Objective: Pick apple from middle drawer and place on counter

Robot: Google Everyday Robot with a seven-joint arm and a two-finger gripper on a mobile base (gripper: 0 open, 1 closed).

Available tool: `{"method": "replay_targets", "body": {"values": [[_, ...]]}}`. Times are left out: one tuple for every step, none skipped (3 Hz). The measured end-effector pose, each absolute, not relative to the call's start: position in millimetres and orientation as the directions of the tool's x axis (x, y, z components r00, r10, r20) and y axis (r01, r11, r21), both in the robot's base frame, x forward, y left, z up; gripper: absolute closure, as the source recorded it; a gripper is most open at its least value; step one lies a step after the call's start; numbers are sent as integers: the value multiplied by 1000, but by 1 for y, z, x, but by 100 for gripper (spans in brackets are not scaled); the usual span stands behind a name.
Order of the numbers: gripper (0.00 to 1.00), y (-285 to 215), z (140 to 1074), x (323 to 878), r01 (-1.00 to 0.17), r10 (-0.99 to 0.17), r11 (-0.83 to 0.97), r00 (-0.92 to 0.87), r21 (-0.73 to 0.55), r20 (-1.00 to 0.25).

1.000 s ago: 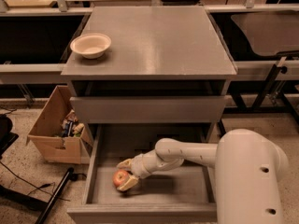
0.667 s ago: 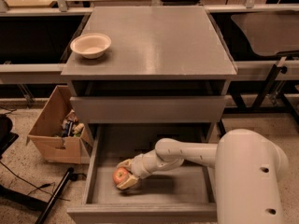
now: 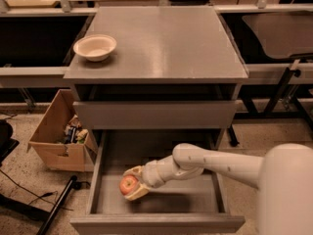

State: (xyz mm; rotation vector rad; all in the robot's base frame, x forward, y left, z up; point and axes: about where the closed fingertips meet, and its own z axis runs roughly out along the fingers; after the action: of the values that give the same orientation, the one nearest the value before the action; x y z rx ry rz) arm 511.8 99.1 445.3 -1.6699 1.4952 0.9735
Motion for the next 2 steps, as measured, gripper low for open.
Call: {"method": "replay_targets", "body": {"values": [[100, 58, 519, 484, -992, -468, -119, 83, -30, -880], [100, 9, 604, 465, -995, -479, -98, 45, 2, -877]]}}
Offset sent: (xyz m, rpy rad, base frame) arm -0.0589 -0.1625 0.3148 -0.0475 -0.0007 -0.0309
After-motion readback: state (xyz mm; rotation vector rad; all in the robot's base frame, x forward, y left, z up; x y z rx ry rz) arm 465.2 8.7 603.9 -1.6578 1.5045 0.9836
